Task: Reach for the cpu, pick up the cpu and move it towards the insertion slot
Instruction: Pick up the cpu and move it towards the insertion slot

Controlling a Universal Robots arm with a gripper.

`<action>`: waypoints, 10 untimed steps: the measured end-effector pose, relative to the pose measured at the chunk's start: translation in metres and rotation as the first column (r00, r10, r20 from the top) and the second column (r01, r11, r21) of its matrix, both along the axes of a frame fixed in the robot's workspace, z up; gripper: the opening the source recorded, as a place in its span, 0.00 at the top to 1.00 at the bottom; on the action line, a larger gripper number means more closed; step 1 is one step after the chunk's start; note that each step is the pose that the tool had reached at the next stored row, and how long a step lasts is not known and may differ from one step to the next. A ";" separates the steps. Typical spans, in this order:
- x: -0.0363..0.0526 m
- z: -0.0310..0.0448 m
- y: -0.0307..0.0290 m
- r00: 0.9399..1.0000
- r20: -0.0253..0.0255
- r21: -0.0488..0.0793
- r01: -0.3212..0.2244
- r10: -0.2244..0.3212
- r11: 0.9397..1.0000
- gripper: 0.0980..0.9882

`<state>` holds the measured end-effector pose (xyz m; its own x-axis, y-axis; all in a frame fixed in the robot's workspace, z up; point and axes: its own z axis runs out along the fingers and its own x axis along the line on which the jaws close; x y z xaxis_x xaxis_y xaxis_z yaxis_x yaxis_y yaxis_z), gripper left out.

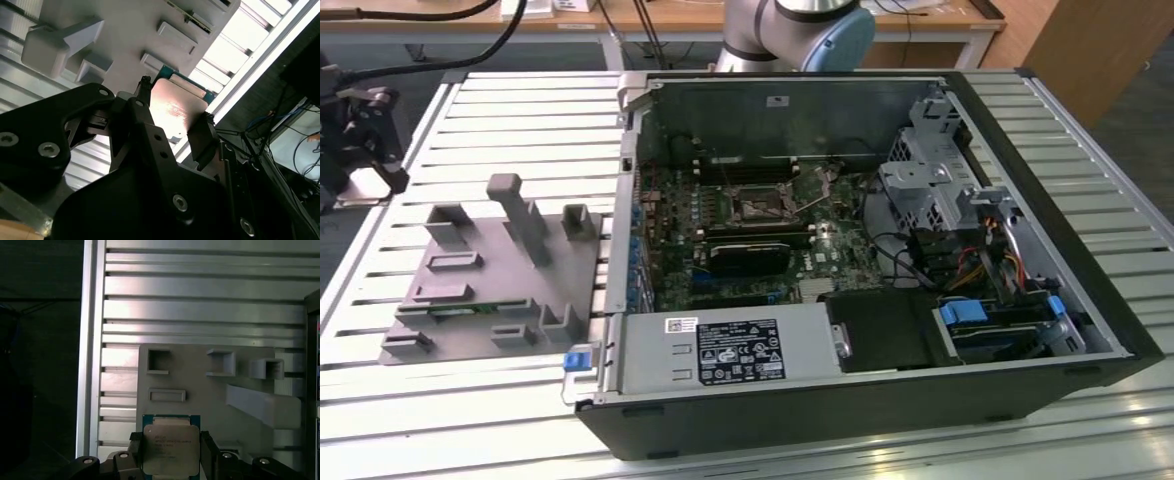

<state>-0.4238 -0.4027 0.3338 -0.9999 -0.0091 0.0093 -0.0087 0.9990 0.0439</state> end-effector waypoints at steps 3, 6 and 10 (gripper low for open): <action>0.0000 0.0049 0.0002 1.000 0.000 0.000 0.000 0.000 1.000 0.50; 0.0000 0.0107 0.0005 1.000 0.000 0.000 0.000 0.000 1.000 0.50; 0.0000 0.0219 0.0011 1.000 0.000 0.000 0.000 0.000 1.000 0.50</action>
<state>-0.4238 -0.4016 0.3557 -0.9999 -0.0091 0.0092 -0.0086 0.9990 0.0439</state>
